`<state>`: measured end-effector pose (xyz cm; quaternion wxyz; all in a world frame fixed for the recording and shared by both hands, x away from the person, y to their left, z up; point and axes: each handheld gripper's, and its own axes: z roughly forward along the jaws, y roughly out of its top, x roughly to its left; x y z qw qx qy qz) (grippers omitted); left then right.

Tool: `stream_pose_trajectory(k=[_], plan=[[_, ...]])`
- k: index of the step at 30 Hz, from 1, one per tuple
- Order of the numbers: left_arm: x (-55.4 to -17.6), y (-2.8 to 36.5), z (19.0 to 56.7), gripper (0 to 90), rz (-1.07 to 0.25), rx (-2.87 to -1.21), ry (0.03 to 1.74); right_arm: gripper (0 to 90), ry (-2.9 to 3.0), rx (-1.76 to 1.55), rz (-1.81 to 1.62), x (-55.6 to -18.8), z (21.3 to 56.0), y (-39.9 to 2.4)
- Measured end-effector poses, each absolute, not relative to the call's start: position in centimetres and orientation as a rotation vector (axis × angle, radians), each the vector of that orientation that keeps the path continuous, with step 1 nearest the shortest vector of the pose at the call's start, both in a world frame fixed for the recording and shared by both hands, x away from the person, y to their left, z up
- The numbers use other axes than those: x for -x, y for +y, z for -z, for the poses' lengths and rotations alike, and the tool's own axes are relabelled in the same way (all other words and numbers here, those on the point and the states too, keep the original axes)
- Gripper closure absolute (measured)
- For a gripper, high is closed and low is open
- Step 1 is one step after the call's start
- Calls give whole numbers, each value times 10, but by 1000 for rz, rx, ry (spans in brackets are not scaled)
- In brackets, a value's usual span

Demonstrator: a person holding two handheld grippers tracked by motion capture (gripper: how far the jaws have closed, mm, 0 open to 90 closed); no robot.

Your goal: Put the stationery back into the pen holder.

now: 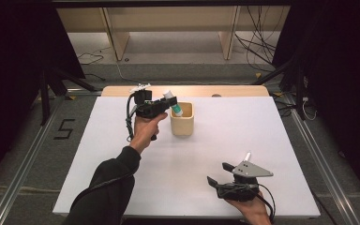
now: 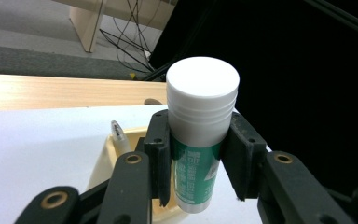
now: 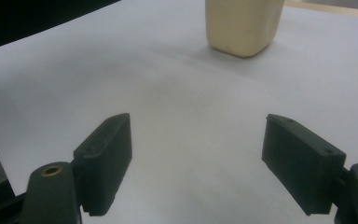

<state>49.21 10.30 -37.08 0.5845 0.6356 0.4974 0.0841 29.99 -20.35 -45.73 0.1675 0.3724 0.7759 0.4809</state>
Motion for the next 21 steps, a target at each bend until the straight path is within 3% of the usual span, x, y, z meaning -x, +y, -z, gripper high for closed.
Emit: stream_pose_trajectory(k=[21], plan=[[-512,88,380,650,-246,-1526,1188,234,2209,-1056,-1379,-298,457,-203]])
